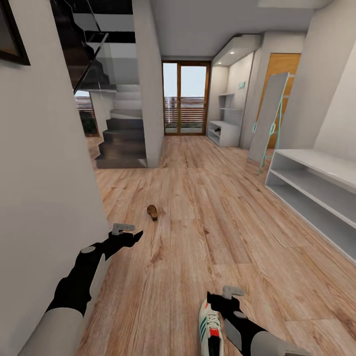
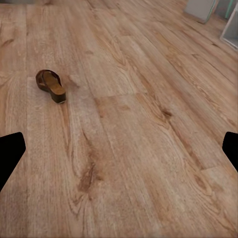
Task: Pick up the two gym shoes and the two sandals from the corridor floor and place them onto the hallstand (shoe rack) in the corridor, making sure they are on the rack and not on the floor. Arrange them so the two gym shoes are next to each other and the two sandals are next to each other.
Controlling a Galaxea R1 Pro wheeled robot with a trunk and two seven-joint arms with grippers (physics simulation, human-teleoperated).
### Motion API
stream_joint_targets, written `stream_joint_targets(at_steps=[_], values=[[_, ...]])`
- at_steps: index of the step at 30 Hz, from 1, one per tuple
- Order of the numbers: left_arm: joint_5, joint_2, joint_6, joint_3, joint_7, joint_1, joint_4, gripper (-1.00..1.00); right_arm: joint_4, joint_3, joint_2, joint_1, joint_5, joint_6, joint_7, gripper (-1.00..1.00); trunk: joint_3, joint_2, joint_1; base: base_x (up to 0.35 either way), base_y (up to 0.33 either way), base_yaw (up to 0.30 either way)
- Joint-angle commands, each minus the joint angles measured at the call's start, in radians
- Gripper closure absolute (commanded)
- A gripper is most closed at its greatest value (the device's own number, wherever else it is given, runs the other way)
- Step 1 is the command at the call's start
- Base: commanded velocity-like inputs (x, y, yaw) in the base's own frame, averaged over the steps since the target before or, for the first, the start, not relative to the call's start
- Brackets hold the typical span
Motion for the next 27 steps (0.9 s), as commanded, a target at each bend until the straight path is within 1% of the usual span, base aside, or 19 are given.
stream_joint_targets(at_steps=[1,3,8,17,27], values=[[-0.010,-0.002,0.004,0.005,-0.010,-0.001,-0.001,-1.00,0.003,-0.005,0.000,0.000,-0.002,-0.033,0.000,-1.00,-0.001,0.000,0.000,0.000,0.000,0.000],[-0.010,-0.002,0.004,0.005,-0.010,-0.001,-0.001,-1.00,0.004,-0.005,0.000,0.000,-0.002,-0.058,0.001,-1.00,-0.001,0.000,0.000,0.000,0.000,0.000],[-0.010,-0.002,0.004,0.006,-0.010,-0.001,0.000,-1.00,0.006,-0.007,0.000,0.001,-0.003,-0.081,0.003,-1.00,-0.001,0.000,0.000,0.000,0.000,0.000],[-0.009,-0.002,0.004,0.004,-0.010,-0.001,0.000,-1.00,0.007,-0.008,0.000,0.001,-0.003,-0.084,0.004,-1.00,-0.037,-0.004,0.004,0.000,0.000,0.000],[-0.010,-0.002,0.004,0.003,-0.010,-0.001,0.000,-1.00,0.028,-0.010,0.000,0.001,-0.003,-0.084,0.005,-1.00,-0.090,-0.006,0.009,0.000,0.000,0.000]])
